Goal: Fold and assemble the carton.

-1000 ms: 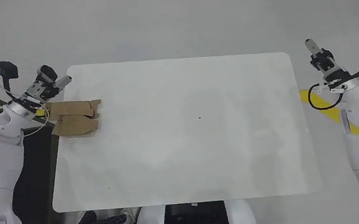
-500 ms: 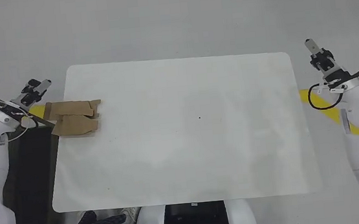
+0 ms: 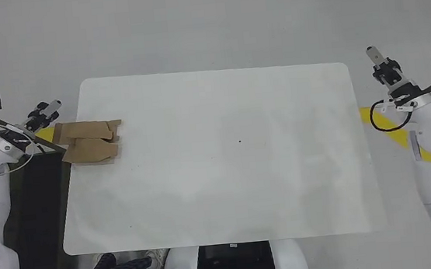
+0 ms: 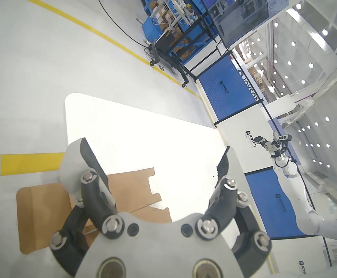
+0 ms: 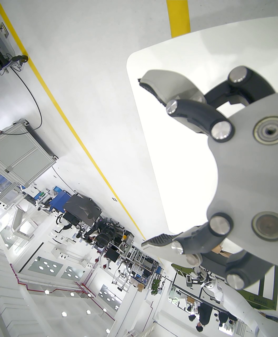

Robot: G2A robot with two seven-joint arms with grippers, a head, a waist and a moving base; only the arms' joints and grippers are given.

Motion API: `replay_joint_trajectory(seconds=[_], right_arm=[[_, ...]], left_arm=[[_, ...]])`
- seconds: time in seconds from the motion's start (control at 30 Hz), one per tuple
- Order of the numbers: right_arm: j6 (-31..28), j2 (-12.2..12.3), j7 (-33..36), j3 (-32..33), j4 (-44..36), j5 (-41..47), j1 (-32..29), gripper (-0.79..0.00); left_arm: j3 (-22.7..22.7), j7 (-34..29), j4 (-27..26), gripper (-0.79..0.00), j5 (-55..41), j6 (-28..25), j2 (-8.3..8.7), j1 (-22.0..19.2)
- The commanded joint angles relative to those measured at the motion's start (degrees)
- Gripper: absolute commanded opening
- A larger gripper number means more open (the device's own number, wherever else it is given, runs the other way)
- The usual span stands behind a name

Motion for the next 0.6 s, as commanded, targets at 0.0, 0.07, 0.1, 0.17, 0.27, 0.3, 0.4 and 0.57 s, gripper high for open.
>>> replay_joint_trajectory(seconds=[0.0,0.07,0.1,0.17,0.27,0.3,0.4,0.57], right_arm=[[0.0,0.0,0.0,0.0,0.0,0.0,0.0,0.0],[0.0,0.0,0.0,0.0,0.0,0.0,0.0,0.0],[0.0,0.0,0.0,0.0,0.0,0.0,0.0,0.0],[0.0,0.0,0.0,0.0,0.0,0.0,0.0,0.0],[0.0,0.0,0.0,0.0,0.0,0.0,0.0,0.0],[0.0,0.0,0.0,0.0,0.0,0.0,0.0,0.0],[0.0,0.0,0.0,0.0,0.0,0.0,0.0,0.0],[0.0,0.0,0.0,0.0,0.0,0.0,0.0,0.0]], left_arm=[[0.0,0.0,0.0,0.0,0.0,0.0,0.0,0.0],[0.0,0.0,0.0,0.0,0.0,0.0,0.0,0.0],[0.0,0.3,0.0,0.0,-0.1,0.5,-0.02,0.1],[0.0,1.7,-1.1,0.0,-0.2,2.8,-0.11,1.1],[-0.7,2.0,-1.7,0.0,-0.6,5.3,0.29,3.2],[-1.2,1.5,-1.7,0.0,-0.9,6.0,0.53,3.7],[-3.1,0.0,-1.6,0.0,-1.7,7.4,1.55,4.7],[-6.2,-6.3,-1.8,0.0,-1.9,11.8,3.63,5.0]])
